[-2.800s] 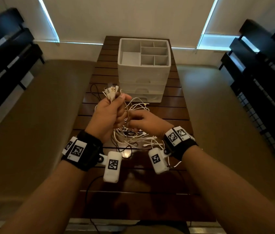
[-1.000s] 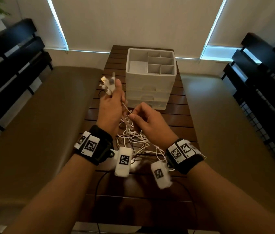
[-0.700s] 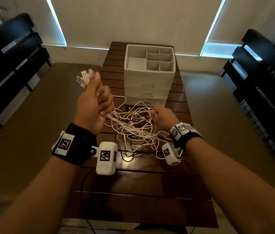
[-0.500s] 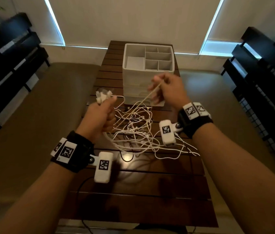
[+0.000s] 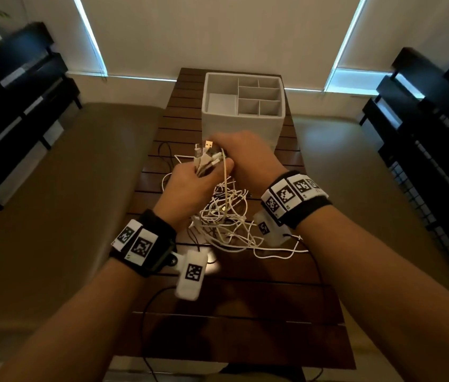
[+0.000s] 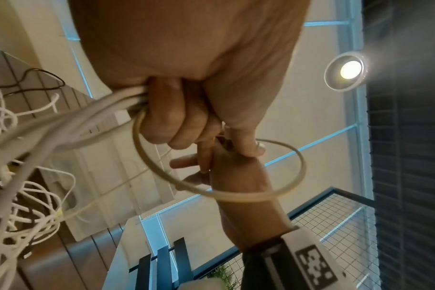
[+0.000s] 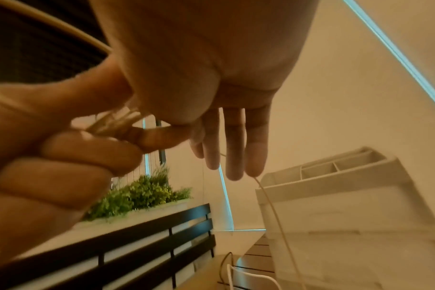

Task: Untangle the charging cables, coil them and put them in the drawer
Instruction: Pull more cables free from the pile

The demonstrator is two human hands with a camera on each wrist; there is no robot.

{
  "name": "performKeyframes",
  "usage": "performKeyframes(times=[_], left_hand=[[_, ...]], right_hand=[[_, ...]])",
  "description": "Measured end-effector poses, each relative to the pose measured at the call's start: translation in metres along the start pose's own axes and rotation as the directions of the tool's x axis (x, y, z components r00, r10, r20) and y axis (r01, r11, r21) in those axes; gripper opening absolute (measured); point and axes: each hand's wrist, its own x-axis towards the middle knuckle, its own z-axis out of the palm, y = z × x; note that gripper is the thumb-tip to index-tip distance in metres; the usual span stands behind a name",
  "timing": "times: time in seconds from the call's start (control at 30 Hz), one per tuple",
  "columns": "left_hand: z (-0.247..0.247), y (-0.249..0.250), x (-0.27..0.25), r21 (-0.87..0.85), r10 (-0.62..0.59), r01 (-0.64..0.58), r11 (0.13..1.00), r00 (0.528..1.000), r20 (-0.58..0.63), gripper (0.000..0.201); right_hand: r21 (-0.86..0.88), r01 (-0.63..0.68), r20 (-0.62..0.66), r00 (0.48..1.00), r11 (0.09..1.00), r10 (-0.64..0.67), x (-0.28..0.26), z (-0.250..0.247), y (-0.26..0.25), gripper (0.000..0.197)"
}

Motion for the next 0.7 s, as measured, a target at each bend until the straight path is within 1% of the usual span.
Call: performKeyframes(times=[0.07,0.13,0.2,0.23,0.27,0.33,0.37,0.43,0.47,0.53,0.6,0.63,0.67,0.7], left_hand=[[-0.003,-0.003,-0.001,-0.043,-0.005,0.002,0.999,0.999,-0.05,0.032],[-0.006,-0.006,-0.001,-0.137,0.0,-0.017,0.99,0.992,-0.122,0.034],[-0.01,-0.003,0.0,-0.194,0.037,-0.089,0.977,0.967,-0.253,0.032],[-0.013,-0.003,0.002,-0.221,0.054,-0.122,0.968,0.955,-0.29,0.033],[-0.017,-0.001,0.003,-0.255,0.068,-0.147,0.956,0.953,-0.294,0.036],[-0.022,0.003,0.003,-0.301,0.099,-0.167,0.939,0.968,-0.229,0.043],[-0.023,0.006,0.001,-0.297,0.126,-0.182,0.937,0.972,-0.198,0.041],[-0.028,0.009,0.0,-0.327,0.142,-0.192,0.925,0.975,-0.172,0.038],[-0.031,0.012,-0.002,-0.387,0.118,-0.173,0.906,0.98,-0.161,0.038],[-0.04,0.012,-0.004,-0.504,0.088,-0.125,0.854,0.991,-0.096,0.041],[-0.045,0.006,-0.005,-0.508,0.064,-0.07,0.858,0.997,-0.03,0.041],[-0.046,0.001,-0.005,-0.472,0.046,-0.049,0.88,0.999,-0.017,0.038],[-0.044,-0.003,-0.006,-0.43,0.025,-0.027,0.902,1.0,-0.01,0.036],[-0.043,-0.009,-0.005,-0.386,0.002,-0.011,0.922,1.0,-0.024,0.035]], right_hand=[[-0.065,0.0,0.011,1.0,0.998,0.001,0.001,0.004,0.003,0.023],[-0.064,0.004,-0.004,1.0,0.998,-0.004,0.001,0.011,0.005,0.018],[-0.072,-0.034,-0.006,0.999,0.997,0.033,0.001,0.018,0.011,0.014],[-0.075,-0.07,0.01,0.997,0.995,0.071,0.0,0.023,0.015,0.016],[-0.069,-0.107,0.036,0.993,0.992,0.109,-0.001,0.027,0.019,0.018],[-0.058,-0.156,0.063,0.985,0.986,0.16,-0.005,0.036,0.027,0.019],[-0.046,-0.186,0.069,0.98,0.981,0.189,-0.007,0.041,0.033,0.019],[-0.017,-0.304,0.085,0.949,0.953,0.304,-0.014,0.047,0.047,0.017],[-0.004,-0.383,0.104,0.919,0.924,0.381,-0.018,0.051,0.055,0.016],[0.062,-0.539,0.164,0.836,0.84,0.524,-0.025,0.059,0.071,0.016],[0.225,-0.647,0.2,0.762,0.728,0.615,-0.03,0.06,0.081,0.023],[0.357,-0.678,0.21,0.729,0.643,0.652,-0.029,0.056,0.08,0.026],[0.499,-0.671,0.202,0.706,0.549,0.679,-0.026,0.047,0.077,0.026],[0.62,-0.614,0.167,0.712,0.489,0.682,-0.022,0.034,0.072,0.025]])
